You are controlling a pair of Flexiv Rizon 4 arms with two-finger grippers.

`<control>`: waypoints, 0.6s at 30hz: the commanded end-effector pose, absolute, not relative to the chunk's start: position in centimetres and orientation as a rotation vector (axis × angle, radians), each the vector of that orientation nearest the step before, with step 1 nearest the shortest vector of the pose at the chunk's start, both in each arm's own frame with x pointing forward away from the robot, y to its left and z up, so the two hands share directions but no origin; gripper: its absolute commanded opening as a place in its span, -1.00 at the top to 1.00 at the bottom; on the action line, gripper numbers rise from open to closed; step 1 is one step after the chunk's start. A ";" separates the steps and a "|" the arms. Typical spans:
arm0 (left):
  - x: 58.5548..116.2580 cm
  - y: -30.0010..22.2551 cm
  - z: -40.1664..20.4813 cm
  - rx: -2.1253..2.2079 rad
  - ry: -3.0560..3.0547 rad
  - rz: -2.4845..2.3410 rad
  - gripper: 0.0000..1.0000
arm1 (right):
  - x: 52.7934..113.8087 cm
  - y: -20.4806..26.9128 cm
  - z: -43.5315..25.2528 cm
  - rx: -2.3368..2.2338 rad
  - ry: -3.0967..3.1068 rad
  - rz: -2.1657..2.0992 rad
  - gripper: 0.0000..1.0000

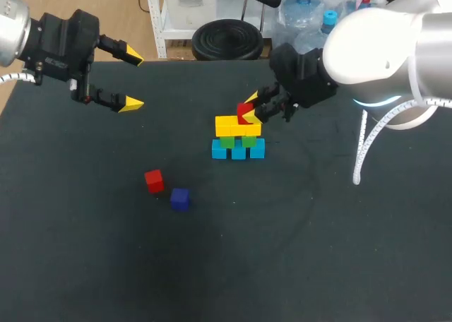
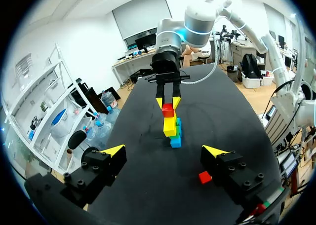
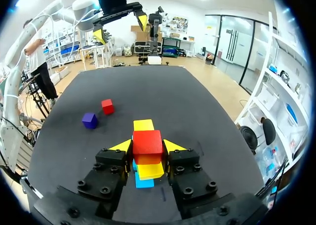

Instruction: Place the blue cubes, place green cubes on the blue cubes, place the yellow cubes on the green cubes, then place the red cubes on the yellow cubes, and place purple cube on the red cubes.

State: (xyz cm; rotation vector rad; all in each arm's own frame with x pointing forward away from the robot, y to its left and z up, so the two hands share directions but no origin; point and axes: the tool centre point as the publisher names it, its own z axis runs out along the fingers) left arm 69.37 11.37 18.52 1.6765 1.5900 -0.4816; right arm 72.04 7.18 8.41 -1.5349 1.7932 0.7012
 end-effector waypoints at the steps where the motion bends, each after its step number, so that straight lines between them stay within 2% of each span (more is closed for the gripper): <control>1: 69.3 11.5 18.4 1.675 1.583 -0.481 -1.00 | 72.2 7.3 8.3 -1.536 1.791 0.705 1.00; 4: 69.3 11.5 18.4 1.675 1.583 -0.481 -1.00 | 72.2 7.3 8.3 -1.536 1.791 0.706 0.98; 8: 69.3 11.5 18.4 1.675 1.583 -0.481 -1.00 | 72.2 7.3 8.3 -1.536 1.793 0.707 0.72; 18: 69.3 11.5 18.4 1.675 1.583 -0.481 -1.00 | 72.3 7.3 8.3 -1.539 1.792 0.710 0.42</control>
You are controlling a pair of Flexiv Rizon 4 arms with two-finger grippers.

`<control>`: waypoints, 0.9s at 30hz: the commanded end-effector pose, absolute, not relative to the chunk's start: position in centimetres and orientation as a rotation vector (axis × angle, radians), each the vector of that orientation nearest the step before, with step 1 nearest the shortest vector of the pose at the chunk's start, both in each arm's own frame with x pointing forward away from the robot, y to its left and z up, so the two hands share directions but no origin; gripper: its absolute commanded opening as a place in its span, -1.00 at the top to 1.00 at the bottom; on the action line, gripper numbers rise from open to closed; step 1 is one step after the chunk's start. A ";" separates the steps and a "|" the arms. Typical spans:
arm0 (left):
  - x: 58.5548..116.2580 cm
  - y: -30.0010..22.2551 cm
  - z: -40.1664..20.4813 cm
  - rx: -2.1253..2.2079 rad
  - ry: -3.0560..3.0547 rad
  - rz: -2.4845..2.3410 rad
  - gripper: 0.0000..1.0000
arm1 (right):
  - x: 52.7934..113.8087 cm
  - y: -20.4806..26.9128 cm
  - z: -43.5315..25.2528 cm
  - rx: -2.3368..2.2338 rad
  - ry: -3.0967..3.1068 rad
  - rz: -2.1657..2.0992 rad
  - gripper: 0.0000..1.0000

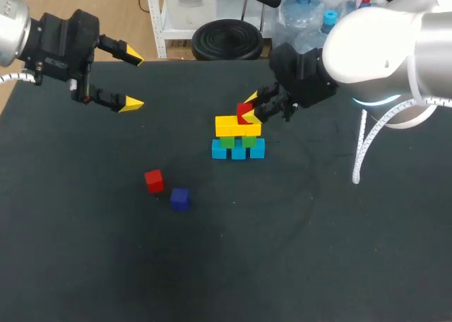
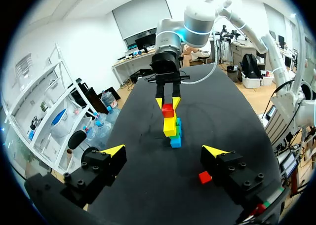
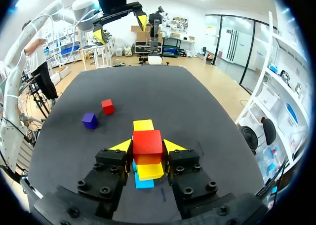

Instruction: Place the blue cubes, place green cubes on the blue cubes, place the yellow cubes on the green cubes, then place the red cubes on the yellow cubes, and place purple cube on the red cubes.

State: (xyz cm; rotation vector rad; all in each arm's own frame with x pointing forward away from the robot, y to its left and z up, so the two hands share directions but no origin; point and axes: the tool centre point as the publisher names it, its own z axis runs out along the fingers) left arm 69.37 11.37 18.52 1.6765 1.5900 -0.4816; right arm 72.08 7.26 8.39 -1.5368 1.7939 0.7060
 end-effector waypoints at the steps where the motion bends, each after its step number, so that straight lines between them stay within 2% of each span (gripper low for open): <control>1: 69.3 11.5 18.4 1.675 1.583 -0.481 -1.00 | 72.3 7.3 8.3 -1.539 1.792 0.711 0.42; 8: 69.3 11.5 18.4 1.675 1.583 -0.481 -1.00 | 72.3 7.4 8.3 -1.538 1.791 0.714 0.37; 14: 69.3 11.5 18.4 1.675 1.583 -0.481 -1.00 | 72.4 7.3 8.3 -1.536 1.794 0.715 0.16; 19: 69.3 11.5 18.4 1.675 1.583 -0.481 -1.00 | 72.4 7.3 8.3 -1.537 1.796 0.717 0.08; 27: 69.3 11.5 18.4 1.675 1.583 -0.481 -1.00 | 72.5 7.3 8.3 -1.536 1.795 0.717 0.07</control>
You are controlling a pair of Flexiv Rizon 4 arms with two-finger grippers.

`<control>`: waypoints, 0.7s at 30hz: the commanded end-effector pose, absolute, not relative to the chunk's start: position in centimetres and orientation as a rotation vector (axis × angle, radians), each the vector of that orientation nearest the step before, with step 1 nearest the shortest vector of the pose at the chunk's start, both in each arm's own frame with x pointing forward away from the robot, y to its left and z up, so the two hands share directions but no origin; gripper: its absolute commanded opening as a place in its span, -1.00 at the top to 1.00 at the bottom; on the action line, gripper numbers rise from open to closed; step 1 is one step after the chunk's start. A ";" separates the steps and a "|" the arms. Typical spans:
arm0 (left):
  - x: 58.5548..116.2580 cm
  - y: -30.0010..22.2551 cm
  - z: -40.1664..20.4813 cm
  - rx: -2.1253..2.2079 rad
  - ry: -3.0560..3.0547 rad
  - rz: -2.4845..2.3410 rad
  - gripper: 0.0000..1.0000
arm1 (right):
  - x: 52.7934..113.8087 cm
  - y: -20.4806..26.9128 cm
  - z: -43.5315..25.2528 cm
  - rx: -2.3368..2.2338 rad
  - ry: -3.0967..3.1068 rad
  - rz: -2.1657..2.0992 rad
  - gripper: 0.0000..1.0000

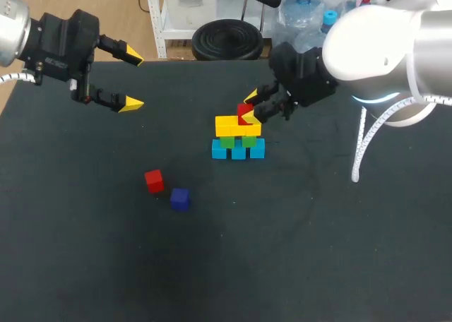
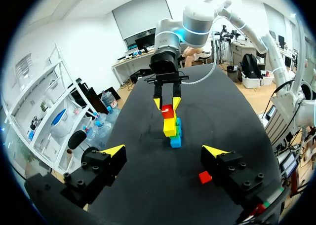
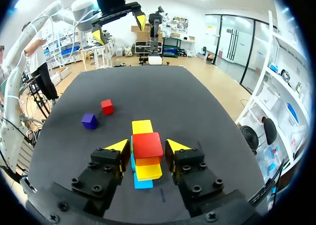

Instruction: Place the blue cubes, place green cubes on the blue cubes, place the yellow cubes on the green cubes, then place the red cubes on the yellow cubes, and place purple cube on the red cubes.

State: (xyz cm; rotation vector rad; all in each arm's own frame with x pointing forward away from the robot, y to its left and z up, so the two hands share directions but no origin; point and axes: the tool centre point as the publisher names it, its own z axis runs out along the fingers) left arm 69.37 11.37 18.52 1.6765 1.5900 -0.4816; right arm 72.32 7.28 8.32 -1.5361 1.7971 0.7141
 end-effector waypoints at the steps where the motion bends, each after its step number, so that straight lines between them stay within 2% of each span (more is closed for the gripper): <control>1: 69.3 11.5 18.4 1.675 1.583 -0.481 -1.00 | 72.5 7.3 8.4 -1.537 1.795 0.717 0.05; 3: 69.3 11.5 18.4 1.675 1.583 -0.481 -1.00 | 72.4 7.2 8.6 -1.537 1.793 0.715 0.00; 4: 69.3 11.5 18.4 1.675 1.583 -0.481 -1.00 | 72.4 7.1 8.7 -1.536 1.793 0.715 -0.18; 6: 69.3 11.5 18.4 1.675 1.583 -0.481 -1.00 | 72.4 6.9 9.2 -1.533 1.786 0.710 -0.34; 8: 69.3 11.5 18.4 1.675 1.583 -0.481 -1.00 | 72.3 6.5 9.7 -1.532 1.774 0.704 -0.98; 21: 69.3 11.5 18.4 1.675 1.583 -0.481 -1.00 | 72.6 1.0 12.4 -1.470 1.763 0.651 -1.00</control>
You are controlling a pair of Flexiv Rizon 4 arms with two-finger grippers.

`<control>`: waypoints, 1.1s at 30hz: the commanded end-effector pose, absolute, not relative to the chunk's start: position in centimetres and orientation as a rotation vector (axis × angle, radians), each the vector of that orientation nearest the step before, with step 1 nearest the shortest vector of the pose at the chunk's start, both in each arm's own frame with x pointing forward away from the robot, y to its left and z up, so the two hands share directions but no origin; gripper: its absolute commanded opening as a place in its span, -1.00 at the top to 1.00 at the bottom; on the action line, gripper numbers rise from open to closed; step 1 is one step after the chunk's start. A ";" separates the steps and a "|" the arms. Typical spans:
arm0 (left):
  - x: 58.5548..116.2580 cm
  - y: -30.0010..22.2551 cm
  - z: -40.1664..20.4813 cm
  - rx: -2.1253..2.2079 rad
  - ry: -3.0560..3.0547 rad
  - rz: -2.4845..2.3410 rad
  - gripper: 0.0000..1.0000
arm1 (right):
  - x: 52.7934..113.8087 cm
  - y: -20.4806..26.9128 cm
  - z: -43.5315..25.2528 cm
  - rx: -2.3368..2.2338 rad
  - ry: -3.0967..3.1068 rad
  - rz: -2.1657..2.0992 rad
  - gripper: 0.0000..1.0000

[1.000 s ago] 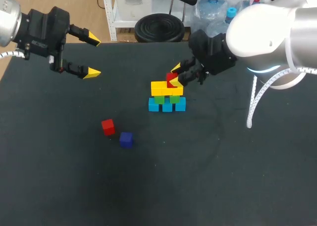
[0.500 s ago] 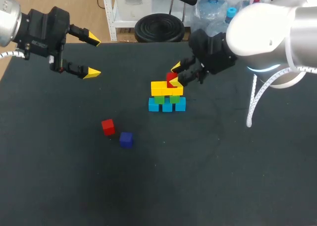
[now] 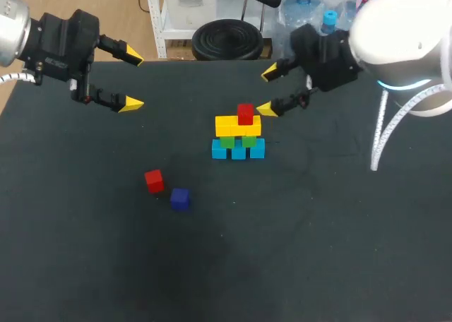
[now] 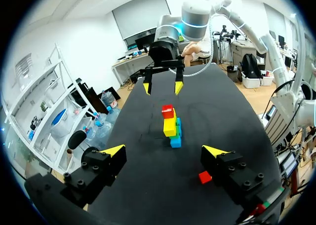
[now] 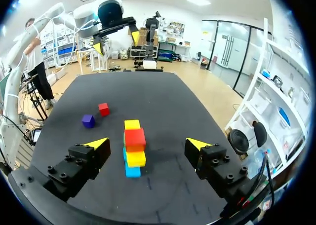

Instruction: Place the blue cubes, place green cubes on the blue cubes, place the yellow cubes on the green cubes, then place the red cubes on the yellow cubes, and place purple cube on the red cubes.

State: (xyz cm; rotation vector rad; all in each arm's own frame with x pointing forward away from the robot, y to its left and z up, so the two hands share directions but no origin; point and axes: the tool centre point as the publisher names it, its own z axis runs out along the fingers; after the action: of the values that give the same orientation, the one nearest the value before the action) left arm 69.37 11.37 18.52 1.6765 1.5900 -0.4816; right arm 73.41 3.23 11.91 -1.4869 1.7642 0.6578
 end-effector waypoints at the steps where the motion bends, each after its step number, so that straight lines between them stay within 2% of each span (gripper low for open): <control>1: 69.3 11.5 18.4 1.675 1.583 -0.481 -1.00 | 72.7 0.5 12.5 -1.465 1.765 0.650 -1.00; 20: 69.3 11.5 18.4 1.675 1.583 -0.481 -1.00 | 72.6 -9.1 13.0 -1.391 1.665 0.763 -1.00; 33: 69.3 11.5 18.4 1.675 1.583 -0.481 -1.00 | 72.3 -11.2 12.7 -1.435 1.572 0.810 -1.00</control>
State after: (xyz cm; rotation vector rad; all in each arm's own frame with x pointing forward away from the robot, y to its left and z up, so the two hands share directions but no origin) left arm 69.37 11.37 18.52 1.6765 1.5900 -0.4816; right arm 72.00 -10.79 12.80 -1.4445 1.5918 0.7887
